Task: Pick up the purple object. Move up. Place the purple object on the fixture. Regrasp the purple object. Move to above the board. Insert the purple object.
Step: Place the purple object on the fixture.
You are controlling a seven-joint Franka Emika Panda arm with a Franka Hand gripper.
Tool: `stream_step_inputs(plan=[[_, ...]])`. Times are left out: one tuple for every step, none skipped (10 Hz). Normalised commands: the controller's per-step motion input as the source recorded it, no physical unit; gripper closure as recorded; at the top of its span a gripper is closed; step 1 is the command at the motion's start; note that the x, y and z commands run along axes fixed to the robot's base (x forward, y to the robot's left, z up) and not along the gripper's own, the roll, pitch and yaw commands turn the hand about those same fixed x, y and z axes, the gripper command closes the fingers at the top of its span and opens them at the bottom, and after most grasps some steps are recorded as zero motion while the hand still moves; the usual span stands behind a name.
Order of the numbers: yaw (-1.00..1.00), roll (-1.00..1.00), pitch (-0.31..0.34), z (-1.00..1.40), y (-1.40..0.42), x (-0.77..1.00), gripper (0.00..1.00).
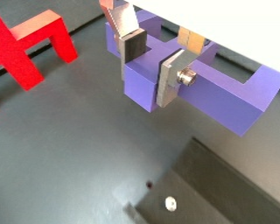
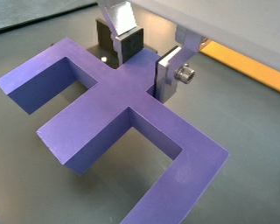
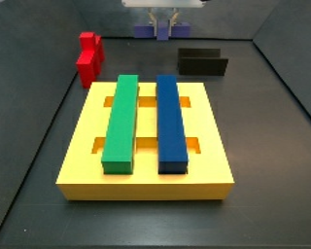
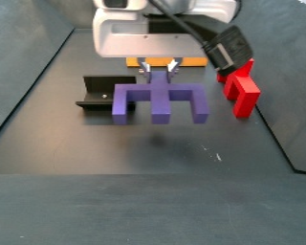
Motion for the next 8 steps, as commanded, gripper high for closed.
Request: stream_step_inputs(plan=[[-0.1,-0.95,0.0,0.0,0.0,0.42,1.0],[0.0,-0.92,-0.406,-0.02,0.0,0.34,1.0],[0.05,-0.85,-0.597,0.0,0.0,0.19,1.0],[0.04,-0.92,-0.603,0.02,0.0,0.22,1.0],[0.0,-1.0,-0.503,0.03,0.0,0.23,1.0],[0.0,-1.0,-0.437,0.02,0.0,0.2,1.0],[0.0,-1.0,-0.4,0.01,0.0,0.21,1.0],[-0.07,-1.0,-0.243,0.0,-0.01,0.21,1.0]])
